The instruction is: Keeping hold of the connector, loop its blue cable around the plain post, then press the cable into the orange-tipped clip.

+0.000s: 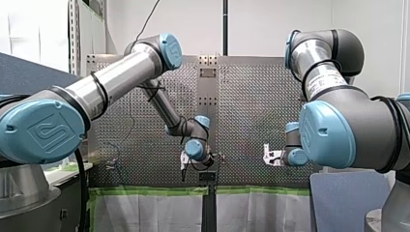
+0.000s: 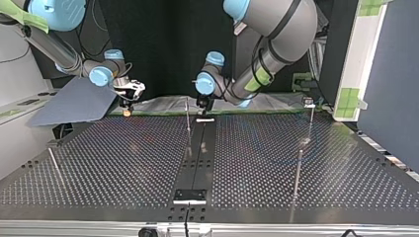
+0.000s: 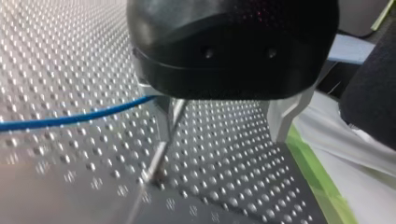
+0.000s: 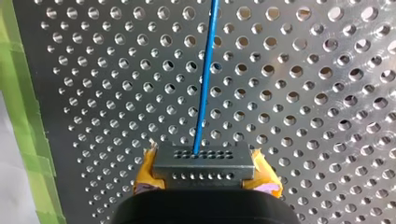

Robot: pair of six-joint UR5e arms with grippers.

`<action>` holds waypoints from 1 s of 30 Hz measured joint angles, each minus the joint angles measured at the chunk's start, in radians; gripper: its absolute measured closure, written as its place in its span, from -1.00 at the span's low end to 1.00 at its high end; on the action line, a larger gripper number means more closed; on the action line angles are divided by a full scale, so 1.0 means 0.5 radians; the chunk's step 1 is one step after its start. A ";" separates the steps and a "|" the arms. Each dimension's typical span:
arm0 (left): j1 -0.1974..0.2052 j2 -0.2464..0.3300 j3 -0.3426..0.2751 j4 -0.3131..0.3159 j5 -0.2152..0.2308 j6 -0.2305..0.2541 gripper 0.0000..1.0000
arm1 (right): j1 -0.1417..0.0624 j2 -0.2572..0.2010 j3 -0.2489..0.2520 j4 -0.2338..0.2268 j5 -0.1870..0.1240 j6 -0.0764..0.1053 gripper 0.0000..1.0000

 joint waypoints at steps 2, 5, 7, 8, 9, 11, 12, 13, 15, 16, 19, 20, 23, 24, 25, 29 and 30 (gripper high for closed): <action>-0.009 0.034 -0.035 0.028 0.002 0.038 -1.00 | 0.000 0.000 0.000 0.010 -0.004 -0.001 1.00; -0.023 0.093 -0.094 0.083 0.001 0.095 -1.00 | 0.000 0.000 0.000 0.025 -0.007 -0.002 1.00; -0.035 0.124 -0.124 0.112 0.003 0.116 -1.00 | 0.000 0.001 0.000 0.034 -0.007 -0.003 1.00; -0.044 0.146 -0.146 0.124 0.002 0.124 -1.00 | -0.001 0.001 0.000 0.038 -0.008 -0.002 1.00; -0.051 0.163 -0.164 0.129 0.002 0.128 -1.00 | -0.001 0.000 0.000 0.041 -0.008 -0.003 1.00; -0.068 0.200 -0.205 0.134 -0.001 0.133 -1.00 | -0.001 0.000 0.000 0.045 -0.008 -0.003 1.00; -0.076 0.209 -0.222 0.135 -0.004 0.134 -1.00 | -0.001 0.000 0.000 0.047 -0.008 -0.003 1.00; -0.084 0.216 -0.238 0.136 -0.009 0.135 -1.00 | -0.001 0.000 0.000 0.049 -0.008 -0.003 1.00; -0.101 0.225 -0.274 0.136 -0.021 0.136 -1.00 | -0.001 0.000 0.000 0.051 -0.008 -0.003 1.00; -0.107 0.227 -0.290 0.136 -0.025 0.137 -1.00 | -0.001 0.000 0.000 0.052 -0.008 -0.003 1.00; -0.124 0.230 -0.340 0.133 -0.032 0.140 -1.00 | -0.002 0.000 0.000 0.056 -0.009 -0.004 1.00; -0.130 0.230 -0.360 0.131 -0.034 0.141 -1.00 | -0.002 0.000 0.000 0.057 -0.009 -0.004 1.00; -0.141 0.231 -0.408 0.130 -0.036 0.142 -1.00 | -0.002 0.000 0.000 0.059 -0.009 -0.004 1.00; -0.143 0.231 -0.422 0.131 -0.036 0.142 -1.00 | -0.002 0.000 0.000 0.059 -0.009 -0.004 1.00; -0.145 0.231 -0.435 0.132 -0.037 0.141 -1.00 | -0.002 0.000 0.000 0.059 -0.009 -0.004 1.00; -0.148 0.231 -0.465 0.148 -0.036 0.138 -1.00 | -0.002 0.000 -0.001 0.059 -0.010 -0.004 1.00; -0.147 0.231 -0.467 0.156 -0.035 0.137 -1.00 | -0.002 0.000 -0.001 0.059 -0.009 -0.004 1.00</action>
